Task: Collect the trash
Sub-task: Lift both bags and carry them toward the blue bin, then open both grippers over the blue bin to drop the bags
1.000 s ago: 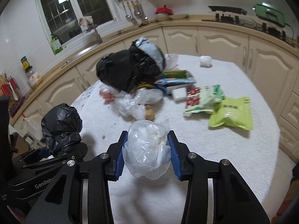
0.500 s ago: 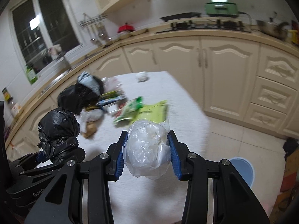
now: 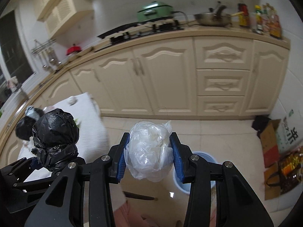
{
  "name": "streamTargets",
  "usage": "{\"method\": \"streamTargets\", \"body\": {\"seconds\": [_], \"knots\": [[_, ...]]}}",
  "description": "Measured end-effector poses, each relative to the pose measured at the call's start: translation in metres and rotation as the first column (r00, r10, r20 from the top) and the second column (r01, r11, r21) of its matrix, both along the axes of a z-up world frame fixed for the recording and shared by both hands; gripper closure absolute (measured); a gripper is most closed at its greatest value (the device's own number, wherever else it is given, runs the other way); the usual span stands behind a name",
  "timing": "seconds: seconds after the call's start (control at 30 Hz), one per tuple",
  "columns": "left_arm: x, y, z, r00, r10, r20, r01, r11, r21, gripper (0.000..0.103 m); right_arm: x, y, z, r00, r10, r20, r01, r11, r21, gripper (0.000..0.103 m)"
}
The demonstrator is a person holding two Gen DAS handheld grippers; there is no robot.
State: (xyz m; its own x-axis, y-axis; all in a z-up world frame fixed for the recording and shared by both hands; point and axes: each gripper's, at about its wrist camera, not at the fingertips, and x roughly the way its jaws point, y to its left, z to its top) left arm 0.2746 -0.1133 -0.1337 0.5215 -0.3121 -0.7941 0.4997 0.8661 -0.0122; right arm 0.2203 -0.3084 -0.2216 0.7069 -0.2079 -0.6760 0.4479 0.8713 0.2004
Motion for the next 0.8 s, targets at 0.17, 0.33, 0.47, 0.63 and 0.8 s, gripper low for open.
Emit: {"method": "streamTargets", "body": {"seconds": [0.17, 0.33, 0.47, 0.63, 0.8], "knots": [[0.017, -0.038, -0.014, 0.995, -0.096, -0.038, 0.096, 0.995, 0.019, 0.038, -0.019, -0.041, -0.007, 0.994, -0.107, -0.032, 0.107, 0.994, 0.002, 0.061], [0.04, -0.077, -0.027, 0.987, -0.146, -0.068, 0.15, 0.987, 0.052, 0.038, -0.033, -0.076, -0.013, 0.983, -0.176, -0.055, 0.177, 0.984, 0.014, 0.061], [0.056, -0.112, -0.039, 0.981, -0.176, -0.086, 0.183, 0.98, 0.077, 0.038, -0.039, -0.1, -0.018, 0.971, -0.226, -0.077, 0.228, 0.973, 0.03, 0.061], [0.073, -0.147, -0.055, 0.971, -0.207, -0.117, 0.218, 0.971, 0.093, 0.038, -0.047, -0.127, -0.026, 0.953, -0.283, -0.105, 0.287, 0.957, 0.03, 0.061], [0.09, -0.186, -0.072, 0.967, -0.217, -0.13, 0.233, 0.965, 0.124, 0.036, -0.052, -0.151, -0.033, 0.937, -0.324, -0.134, 0.332, 0.942, 0.042, 0.061]]}}
